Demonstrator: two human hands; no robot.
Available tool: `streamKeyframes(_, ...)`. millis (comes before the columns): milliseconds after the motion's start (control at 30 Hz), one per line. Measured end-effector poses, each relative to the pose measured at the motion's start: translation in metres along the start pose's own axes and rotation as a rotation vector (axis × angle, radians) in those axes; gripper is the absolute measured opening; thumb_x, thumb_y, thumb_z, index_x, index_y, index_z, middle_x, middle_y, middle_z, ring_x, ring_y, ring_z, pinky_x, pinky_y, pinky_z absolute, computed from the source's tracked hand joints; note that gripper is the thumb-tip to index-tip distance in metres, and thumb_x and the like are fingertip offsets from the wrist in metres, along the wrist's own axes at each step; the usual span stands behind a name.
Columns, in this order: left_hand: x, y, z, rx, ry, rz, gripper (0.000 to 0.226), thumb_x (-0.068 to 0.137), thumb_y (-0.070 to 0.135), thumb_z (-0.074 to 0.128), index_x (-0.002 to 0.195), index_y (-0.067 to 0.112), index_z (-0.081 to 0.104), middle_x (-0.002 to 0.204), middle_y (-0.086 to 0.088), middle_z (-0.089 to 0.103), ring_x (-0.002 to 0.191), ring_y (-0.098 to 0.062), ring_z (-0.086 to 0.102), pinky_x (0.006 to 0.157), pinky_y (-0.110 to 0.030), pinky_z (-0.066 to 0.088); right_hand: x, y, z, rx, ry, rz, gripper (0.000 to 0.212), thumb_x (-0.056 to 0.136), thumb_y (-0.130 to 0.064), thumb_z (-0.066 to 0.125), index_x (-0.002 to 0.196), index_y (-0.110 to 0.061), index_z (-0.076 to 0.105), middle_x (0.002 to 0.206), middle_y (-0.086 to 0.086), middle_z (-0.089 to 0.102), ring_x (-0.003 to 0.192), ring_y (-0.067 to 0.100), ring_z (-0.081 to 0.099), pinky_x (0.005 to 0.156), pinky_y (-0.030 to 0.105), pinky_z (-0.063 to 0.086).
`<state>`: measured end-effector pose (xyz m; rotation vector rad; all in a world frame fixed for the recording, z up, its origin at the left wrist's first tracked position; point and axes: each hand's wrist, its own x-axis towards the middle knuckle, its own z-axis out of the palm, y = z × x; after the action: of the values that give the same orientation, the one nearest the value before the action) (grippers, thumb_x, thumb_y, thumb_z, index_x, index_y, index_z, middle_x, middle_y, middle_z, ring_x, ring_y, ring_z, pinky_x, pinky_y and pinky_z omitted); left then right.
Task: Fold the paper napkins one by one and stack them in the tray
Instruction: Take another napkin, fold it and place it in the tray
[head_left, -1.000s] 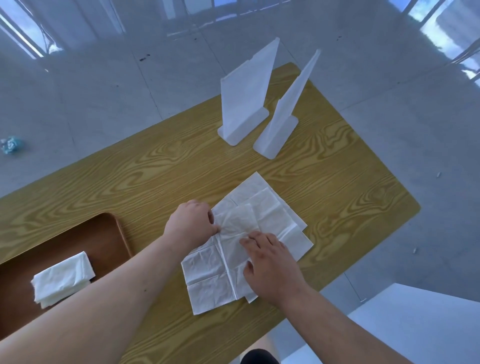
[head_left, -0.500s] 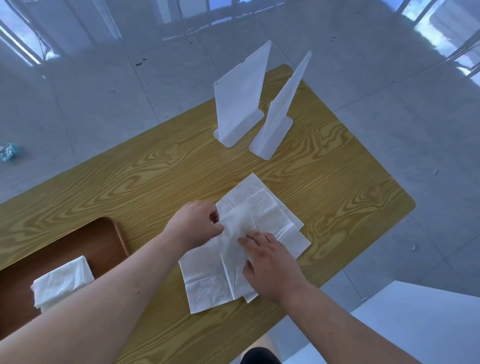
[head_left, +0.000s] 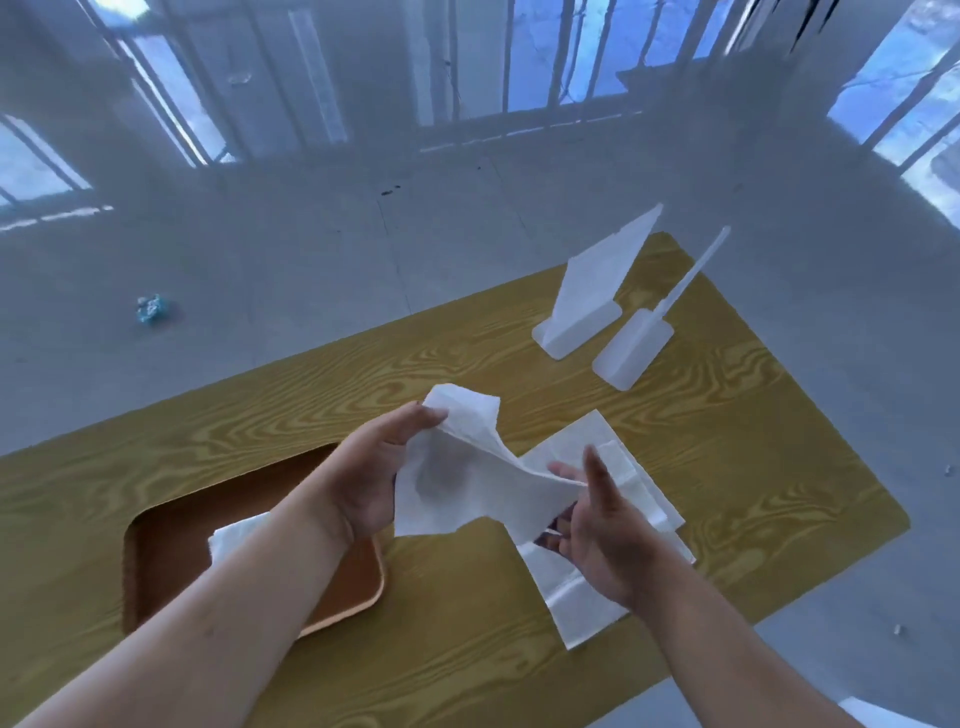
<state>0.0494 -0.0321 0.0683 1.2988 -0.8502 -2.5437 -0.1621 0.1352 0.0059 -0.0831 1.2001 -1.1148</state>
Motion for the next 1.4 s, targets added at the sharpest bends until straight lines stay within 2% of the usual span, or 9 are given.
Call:
streamKeyframes(167,-0.044,0.014,-0.050,-0.016,0.194,0.209,0.057,0.070,0.032,0.092,0.115,0.009,0.066,0.114,-0.019,0.074,0.094,-0.035,0.075,0.078,-0.049,0.059,0.015,-0.026,0.074,-0.123,-0.115,-0.164,0.101,0.074,-0.022,0.089,0.155,-0.035,0.030,0.131,0.017,0.069,0.108,0.028,0.074,0.084,0.031,0.059)
streamKeyframes(400,-0.089,0.014,-0.103,0.050,0.293,0.361,0.105,0.069,0.005,0.085,0.154,0.037,0.034,0.116,-0.017,0.078,0.094,-0.028,0.078,0.070,-0.035,0.062,0.025,-0.040,0.147,-0.267,-0.255,-0.177,0.103,0.075,-0.020,0.089,0.157,-0.036,0.028,0.134,-0.011,0.070,0.121,0.023,0.069,0.089,0.031,0.059)
streamKeyframes(567,-0.107,0.009,-0.125,0.065,0.264,0.369,0.111,0.070,-0.007,0.075,0.153,0.049,0.028,0.131,-0.026,0.067,0.111,-0.038,0.072,0.081,-0.039,0.062,0.024,-0.036,0.174,-0.553,-0.286,-0.200,0.110,0.076,-0.009,0.083,0.159,-0.046,0.022,0.134,0.007,0.061,0.128,0.028,0.063,0.113,0.047,0.046)
streamKeyframes(733,-0.119,0.011,-0.134,0.429,0.416,0.383,0.079,0.068,0.011,0.082,0.138,0.036,0.057,0.091,-0.021,0.072,0.088,-0.029,0.068,0.097,-0.050,0.054,0.025,-0.029,0.192,-1.064,-0.148,-0.315,0.088,0.083,-0.015,0.072,0.153,-0.051,0.031,0.081,0.002,0.068,0.065,0.020,0.057,0.067,0.044,0.055)
streamKeyframes(900,-0.127,0.013,-0.140,0.919,0.645,0.409,0.017,0.082,0.032,0.085,0.092,0.040,0.074,0.088,0.007,0.077,0.084,-0.019,0.071,0.073,-0.039,0.061,0.019,-0.030,0.201,-1.380,-0.117,-0.425,0.030,0.089,-0.019,0.062,0.112,-0.035,0.071,0.090,-0.010,0.071,0.072,0.007,0.066,0.057,0.022,0.051)
streamKeyframes(1067,-0.123,0.021,-0.144,1.222,0.748,0.569,0.015,0.092,0.049,0.070,0.093,0.035,0.075,0.101,0.019,0.061,0.102,-0.008,0.054,0.077,-0.027,0.039,0.019,-0.023,0.202,-1.737,-0.053,-0.484,0.023,0.094,-0.037,0.054,0.106,-0.029,0.073,0.119,-0.007,0.056,0.121,0.015,0.041,0.103,0.038,0.040)
streamKeyframes(1167,-0.120,0.020,-0.143,1.256,0.810,0.584,0.021,0.094,0.050,0.066,0.105,0.033,0.072,0.118,0.012,0.057,0.121,-0.015,0.044,0.092,-0.030,0.033,0.019,-0.018,0.204,-1.609,-0.103,-0.512,0.018,0.094,-0.037,0.058,0.096,-0.026,0.072,0.128,-0.007,0.061,0.129,0.015,0.045,0.105,0.033,0.036)
streamKeyframes(1300,-0.120,0.006,-0.144,1.122,1.049,0.604,0.060,0.086,0.062,0.068,0.132,0.028,0.051,0.142,-0.002,0.050,0.136,-0.029,0.040,0.107,-0.043,0.037,0.021,-0.013,0.210,-0.902,-0.173,-0.284,0.021,0.093,-0.028,0.056,0.079,-0.024,0.072,0.081,-0.003,0.073,0.076,0.016,0.063,0.077,0.038,0.051)
streamKeyframes(1400,-0.120,-0.008,-0.144,0.985,1.015,0.371,0.095,0.070,0.095,0.051,0.138,0.030,0.043,0.135,0.000,0.057,0.124,-0.025,0.053,0.097,-0.045,0.047,0.025,-0.006,0.209,-0.419,-0.222,-0.097,0.028,0.104,-0.015,0.046,0.098,-0.009,0.072,0.094,0.010,0.074,0.089,0.023,0.068,0.088,0.039,0.057)
